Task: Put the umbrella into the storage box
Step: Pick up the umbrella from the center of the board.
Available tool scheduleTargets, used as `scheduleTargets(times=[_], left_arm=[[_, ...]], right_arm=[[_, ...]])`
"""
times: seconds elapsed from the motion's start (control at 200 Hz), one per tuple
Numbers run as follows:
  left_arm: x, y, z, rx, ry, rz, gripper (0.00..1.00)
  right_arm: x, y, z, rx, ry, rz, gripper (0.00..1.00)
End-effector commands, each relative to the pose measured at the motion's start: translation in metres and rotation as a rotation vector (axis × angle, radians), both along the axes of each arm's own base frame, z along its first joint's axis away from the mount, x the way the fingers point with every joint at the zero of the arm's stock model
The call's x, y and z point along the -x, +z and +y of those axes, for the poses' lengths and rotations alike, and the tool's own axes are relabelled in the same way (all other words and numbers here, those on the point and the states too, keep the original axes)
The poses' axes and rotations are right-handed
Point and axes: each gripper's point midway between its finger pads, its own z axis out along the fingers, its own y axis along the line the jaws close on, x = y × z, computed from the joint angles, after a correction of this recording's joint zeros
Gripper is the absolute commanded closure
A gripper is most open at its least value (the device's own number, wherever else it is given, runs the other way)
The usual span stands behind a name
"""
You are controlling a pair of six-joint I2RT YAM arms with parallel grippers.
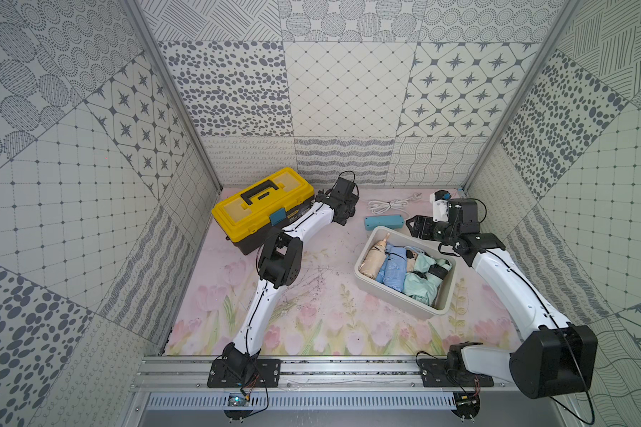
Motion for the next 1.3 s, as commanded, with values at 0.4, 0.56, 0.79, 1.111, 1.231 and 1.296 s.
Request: scheduleTargets(times=[0.4,0.56,0.79,1.111,1.231,1.296], left_arm=[[-0.024,-0.045,0.015,0.135,0.232,0.111,0.20],[-0.028,-0.053,0.018,0.137,0.255,0.111,0.24],[-0.033,-0.052,0.016,0.158,0.257,0.094,0.42],[-0.037,-0.013,0.004,0.198,0.207,0.006,0.67],[-0.032,0.010,-0.005,0.220,0.182,-0.034,0.70],[-0.025,0.021,-0.013,0.239,0.163,-0.052,0.71]], right_arm=[[-0.030,0.022,-0.001,0.016,0.014,-0.082,0.22],[-0.031,0.021,-0.002,0.015,0.016,-0.082,0.22],[-0.029,0.024,-0.004,0.014,0.013,-0.091,0.22],[-0.016,0.031,-0.006,0.007,0.009,-0.111,0.22],[-0.006,0.034,-0.005,-0.010,0.012,-0.116,0.22],[0.000,0.036,-0.005,-0.016,0.012,-0.116,0.22]])
